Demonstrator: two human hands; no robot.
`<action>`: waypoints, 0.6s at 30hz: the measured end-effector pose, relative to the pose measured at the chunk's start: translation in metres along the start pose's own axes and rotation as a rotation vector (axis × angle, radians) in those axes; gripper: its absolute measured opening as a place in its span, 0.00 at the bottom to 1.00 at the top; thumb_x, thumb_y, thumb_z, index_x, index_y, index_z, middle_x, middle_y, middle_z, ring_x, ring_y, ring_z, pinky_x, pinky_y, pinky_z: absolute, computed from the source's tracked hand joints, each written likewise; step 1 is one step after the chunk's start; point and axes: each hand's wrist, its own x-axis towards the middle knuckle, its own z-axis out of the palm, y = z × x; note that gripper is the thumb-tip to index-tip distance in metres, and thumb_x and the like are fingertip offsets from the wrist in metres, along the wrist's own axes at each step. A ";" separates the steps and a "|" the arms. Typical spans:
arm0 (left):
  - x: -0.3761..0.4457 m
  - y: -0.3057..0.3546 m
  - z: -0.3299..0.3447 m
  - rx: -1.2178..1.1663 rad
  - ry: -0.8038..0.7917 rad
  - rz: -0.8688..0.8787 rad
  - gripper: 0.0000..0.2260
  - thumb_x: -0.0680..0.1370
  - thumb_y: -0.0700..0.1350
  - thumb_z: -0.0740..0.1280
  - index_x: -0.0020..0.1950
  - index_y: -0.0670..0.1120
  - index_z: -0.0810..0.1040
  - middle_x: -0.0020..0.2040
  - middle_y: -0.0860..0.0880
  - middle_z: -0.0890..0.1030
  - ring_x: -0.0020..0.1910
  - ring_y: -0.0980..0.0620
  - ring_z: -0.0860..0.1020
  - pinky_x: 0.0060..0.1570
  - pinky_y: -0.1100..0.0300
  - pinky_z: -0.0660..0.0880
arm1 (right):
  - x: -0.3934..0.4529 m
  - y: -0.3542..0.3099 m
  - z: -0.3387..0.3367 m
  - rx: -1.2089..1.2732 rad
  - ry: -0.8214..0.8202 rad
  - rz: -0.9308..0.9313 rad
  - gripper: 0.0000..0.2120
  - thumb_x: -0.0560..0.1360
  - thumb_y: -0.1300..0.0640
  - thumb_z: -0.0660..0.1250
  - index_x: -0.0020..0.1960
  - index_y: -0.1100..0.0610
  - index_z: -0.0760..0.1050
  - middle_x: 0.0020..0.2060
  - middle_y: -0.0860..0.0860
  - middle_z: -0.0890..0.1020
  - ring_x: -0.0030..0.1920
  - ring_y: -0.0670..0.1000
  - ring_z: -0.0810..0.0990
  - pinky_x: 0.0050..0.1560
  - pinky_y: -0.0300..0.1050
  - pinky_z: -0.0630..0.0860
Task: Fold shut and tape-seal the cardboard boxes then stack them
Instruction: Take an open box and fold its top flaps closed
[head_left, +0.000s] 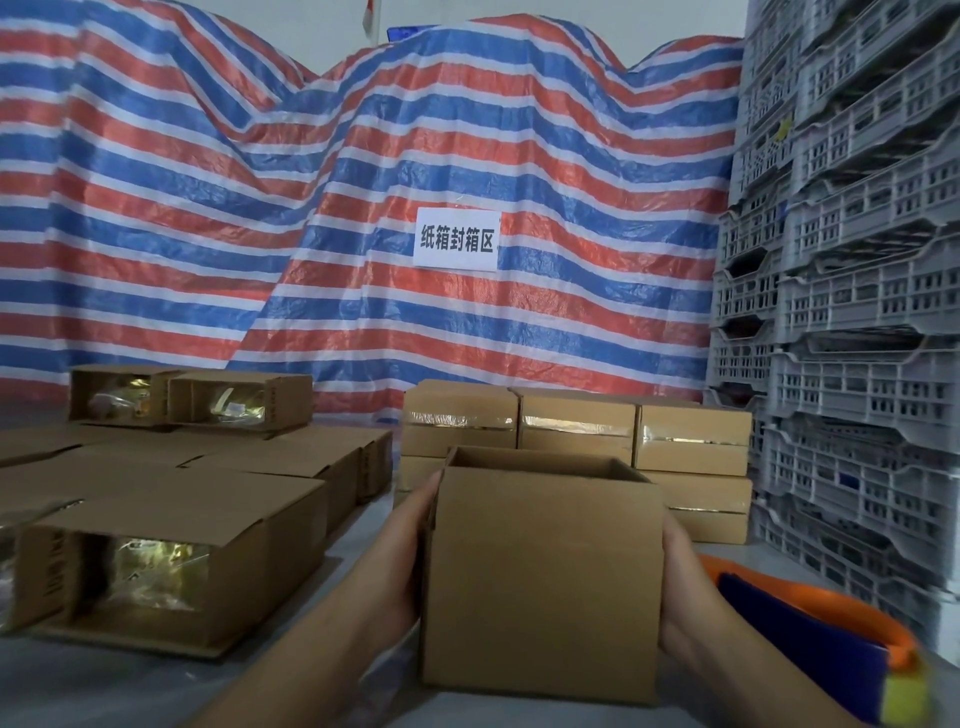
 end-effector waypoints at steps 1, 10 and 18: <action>0.001 0.000 -0.001 -0.003 0.001 -0.003 0.18 0.74 0.60 0.65 0.46 0.48 0.88 0.47 0.43 0.86 0.43 0.47 0.85 0.38 0.57 0.79 | 0.000 0.000 0.000 -0.005 0.008 -0.002 0.31 0.81 0.42 0.57 0.27 0.57 0.80 0.23 0.51 0.76 0.22 0.49 0.76 0.27 0.40 0.75; -0.004 0.005 0.005 0.046 0.018 0.050 0.15 0.78 0.55 0.64 0.58 0.50 0.83 0.50 0.44 0.85 0.47 0.47 0.84 0.48 0.50 0.77 | -0.003 0.000 0.002 0.017 0.001 0.024 0.30 0.80 0.42 0.59 0.27 0.58 0.81 0.24 0.52 0.77 0.22 0.50 0.77 0.26 0.40 0.76; -0.001 0.015 -0.006 0.458 0.100 0.617 0.22 0.80 0.27 0.58 0.54 0.52 0.82 0.65 0.59 0.74 0.66 0.57 0.73 0.60 0.56 0.77 | -0.003 -0.002 0.000 -0.044 -0.010 -0.009 0.31 0.81 0.43 0.57 0.26 0.56 0.81 0.25 0.52 0.79 0.23 0.50 0.78 0.32 0.43 0.76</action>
